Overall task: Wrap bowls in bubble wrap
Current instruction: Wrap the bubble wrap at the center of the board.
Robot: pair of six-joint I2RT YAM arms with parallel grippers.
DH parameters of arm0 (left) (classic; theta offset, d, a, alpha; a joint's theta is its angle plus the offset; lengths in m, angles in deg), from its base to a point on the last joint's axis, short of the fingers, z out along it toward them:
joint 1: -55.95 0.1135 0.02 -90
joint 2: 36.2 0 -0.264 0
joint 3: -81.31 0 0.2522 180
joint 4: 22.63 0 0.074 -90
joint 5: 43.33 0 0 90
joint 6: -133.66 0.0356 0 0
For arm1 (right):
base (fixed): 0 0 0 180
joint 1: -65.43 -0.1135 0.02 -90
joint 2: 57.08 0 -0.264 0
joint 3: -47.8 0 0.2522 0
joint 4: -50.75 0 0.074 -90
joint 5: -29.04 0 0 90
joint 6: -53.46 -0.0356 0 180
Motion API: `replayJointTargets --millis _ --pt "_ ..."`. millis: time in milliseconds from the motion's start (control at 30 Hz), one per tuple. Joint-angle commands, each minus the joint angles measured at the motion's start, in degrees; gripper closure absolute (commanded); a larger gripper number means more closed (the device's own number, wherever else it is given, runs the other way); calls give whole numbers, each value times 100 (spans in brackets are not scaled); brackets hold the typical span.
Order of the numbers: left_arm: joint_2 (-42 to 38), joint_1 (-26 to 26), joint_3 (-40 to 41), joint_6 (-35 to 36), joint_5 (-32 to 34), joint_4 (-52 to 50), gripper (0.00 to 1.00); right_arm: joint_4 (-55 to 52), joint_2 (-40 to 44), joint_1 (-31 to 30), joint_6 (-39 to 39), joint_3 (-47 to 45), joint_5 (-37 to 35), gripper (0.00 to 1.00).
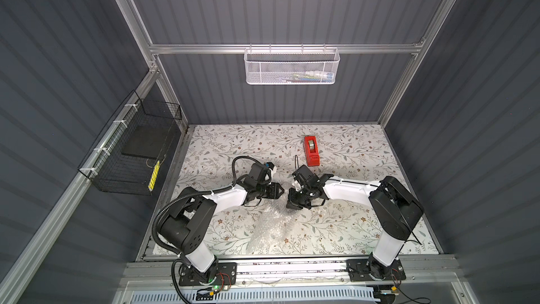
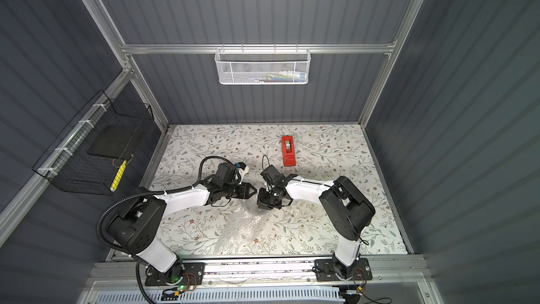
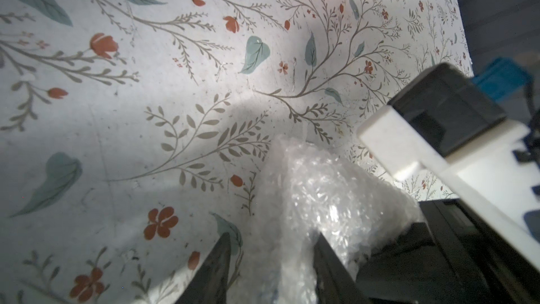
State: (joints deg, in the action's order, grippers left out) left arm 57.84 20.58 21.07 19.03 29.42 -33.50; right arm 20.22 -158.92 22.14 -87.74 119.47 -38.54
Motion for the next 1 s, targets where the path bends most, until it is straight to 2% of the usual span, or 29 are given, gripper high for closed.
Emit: replayJointTargets --millis 0,400,667,967 --pt "70 -22 218 97 24 -553 55 -283 -180 -53 -27 -105 -158 100" --pt "157 -36 368 137 -76 -581 64 -178 -169 -48 -58 -131 -238 99" --pt "347 -44 316 221 -60 -632 83 -130 -127 -48 -73 -157 -261 96" --pt "371 -48 265 243 1 -703 91 -106 -62 -39 -72 -182 -261 91"
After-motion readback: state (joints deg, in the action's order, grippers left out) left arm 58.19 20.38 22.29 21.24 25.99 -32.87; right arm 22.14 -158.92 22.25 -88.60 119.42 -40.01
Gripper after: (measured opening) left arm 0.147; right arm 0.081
